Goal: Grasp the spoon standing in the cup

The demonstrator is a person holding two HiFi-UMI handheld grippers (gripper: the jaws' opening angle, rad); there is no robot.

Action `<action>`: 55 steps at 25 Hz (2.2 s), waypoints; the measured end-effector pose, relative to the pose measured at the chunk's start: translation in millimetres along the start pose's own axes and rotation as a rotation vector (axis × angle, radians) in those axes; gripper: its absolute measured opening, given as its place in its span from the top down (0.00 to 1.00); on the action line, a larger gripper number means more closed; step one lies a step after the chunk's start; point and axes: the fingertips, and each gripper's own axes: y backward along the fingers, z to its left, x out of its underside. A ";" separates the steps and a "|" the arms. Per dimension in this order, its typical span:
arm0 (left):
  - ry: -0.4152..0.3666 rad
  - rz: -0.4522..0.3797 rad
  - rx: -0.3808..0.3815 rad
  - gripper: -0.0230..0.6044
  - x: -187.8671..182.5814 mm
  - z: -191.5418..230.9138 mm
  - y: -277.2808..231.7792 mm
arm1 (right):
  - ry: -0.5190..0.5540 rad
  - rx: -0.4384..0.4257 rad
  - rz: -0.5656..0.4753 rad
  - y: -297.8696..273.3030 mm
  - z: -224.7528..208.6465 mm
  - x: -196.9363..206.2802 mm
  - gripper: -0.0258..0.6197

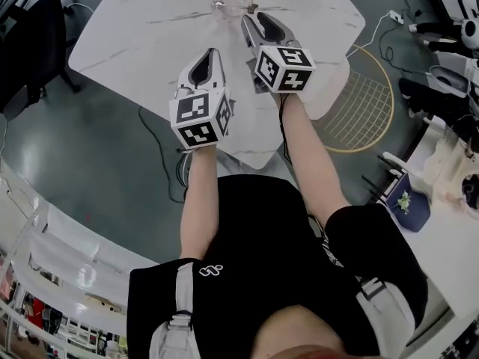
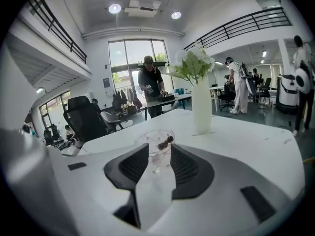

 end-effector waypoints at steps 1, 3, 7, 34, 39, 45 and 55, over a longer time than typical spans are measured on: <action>0.002 0.007 0.001 0.94 2.3 -0.5 -1.8 | -0.014 0.002 0.004 -3.8 -1.0 1.1 0.73; 0.002 0.025 0.010 0.94 7.9 -3.7 -6.2 | -0.040 0.006 0.007 -10.3 -2.4 2.1 0.73; 0.005 0.035 0.023 0.94 9.2 -5.9 -14.7 | -0.069 0.008 -0.002 -20.1 -3.1 -1.3 0.73; -0.036 -0.034 0.005 0.94 -26.5 1.1 -0.2 | 0.000 0.002 -0.084 -7.2 -2.2 -50.6 0.88; -0.080 -0.063 0.030 0.94 -41.6 -16.0 9.3 | 0.011 -0.026 -0.167 25.3 5.3 -79.9 0.88; -0.130 -0.131 0.041 0.94 -75.2 -32.9 17.6 | 0.002 -0.019 -0.324 88.9 3.3 -128.8 0.88; -0.218 -0.167 0.059 0.94 -91.1 -59.4 17.8 | -0.005 0.087 -0.410 166.3 -33.7 -128.0 0.88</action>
